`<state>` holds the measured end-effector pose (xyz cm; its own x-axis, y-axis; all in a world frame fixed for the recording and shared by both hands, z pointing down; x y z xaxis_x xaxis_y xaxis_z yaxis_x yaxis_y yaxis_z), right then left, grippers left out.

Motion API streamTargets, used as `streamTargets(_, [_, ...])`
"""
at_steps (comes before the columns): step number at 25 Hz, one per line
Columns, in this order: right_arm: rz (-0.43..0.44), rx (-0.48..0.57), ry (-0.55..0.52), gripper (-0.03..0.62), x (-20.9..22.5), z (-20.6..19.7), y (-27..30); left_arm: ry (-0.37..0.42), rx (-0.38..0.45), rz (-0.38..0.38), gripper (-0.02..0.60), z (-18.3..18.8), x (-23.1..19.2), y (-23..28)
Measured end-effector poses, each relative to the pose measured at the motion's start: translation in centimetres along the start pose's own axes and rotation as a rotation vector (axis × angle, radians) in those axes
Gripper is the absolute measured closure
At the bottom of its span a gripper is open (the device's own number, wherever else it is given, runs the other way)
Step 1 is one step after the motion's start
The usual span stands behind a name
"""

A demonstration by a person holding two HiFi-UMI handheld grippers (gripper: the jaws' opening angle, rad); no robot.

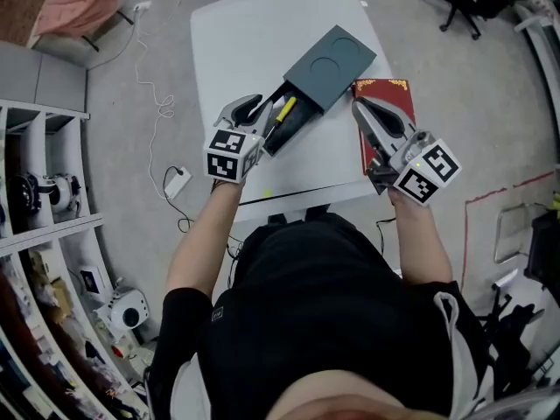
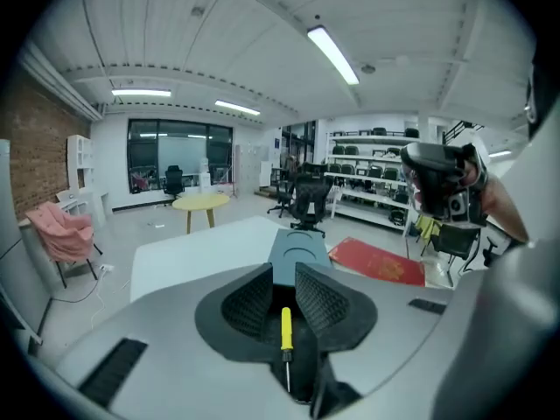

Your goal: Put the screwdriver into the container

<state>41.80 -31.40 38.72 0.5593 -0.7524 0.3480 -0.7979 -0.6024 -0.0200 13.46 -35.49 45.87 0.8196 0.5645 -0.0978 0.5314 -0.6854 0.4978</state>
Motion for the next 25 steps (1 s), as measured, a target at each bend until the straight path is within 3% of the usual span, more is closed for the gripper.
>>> streamTargets(13, [-0.017,0.044,-0.119,0.565,-13.1,1.3,6.3,-0.023,0.292,0.018,0.520,-0.3,-5.3,-17.9])
streamTargets(25, [-0.110,0.011,-0.127,0.565,-21.3,-1.7,3.6,-0.027,0.396,-0.029,0.529,-3.0,-5.3,-27.5])
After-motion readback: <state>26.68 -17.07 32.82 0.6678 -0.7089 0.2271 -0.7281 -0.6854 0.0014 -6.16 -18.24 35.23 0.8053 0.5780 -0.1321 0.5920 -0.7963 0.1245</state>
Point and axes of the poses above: the fingertips, and each gripper's own axes: y forward along the fingers, x to its right, z out of its top, the point moved 9 cm from there along -y, backward along the fingers, and after that the axes turned 4 degrees about -y, right-handed, at the moved point
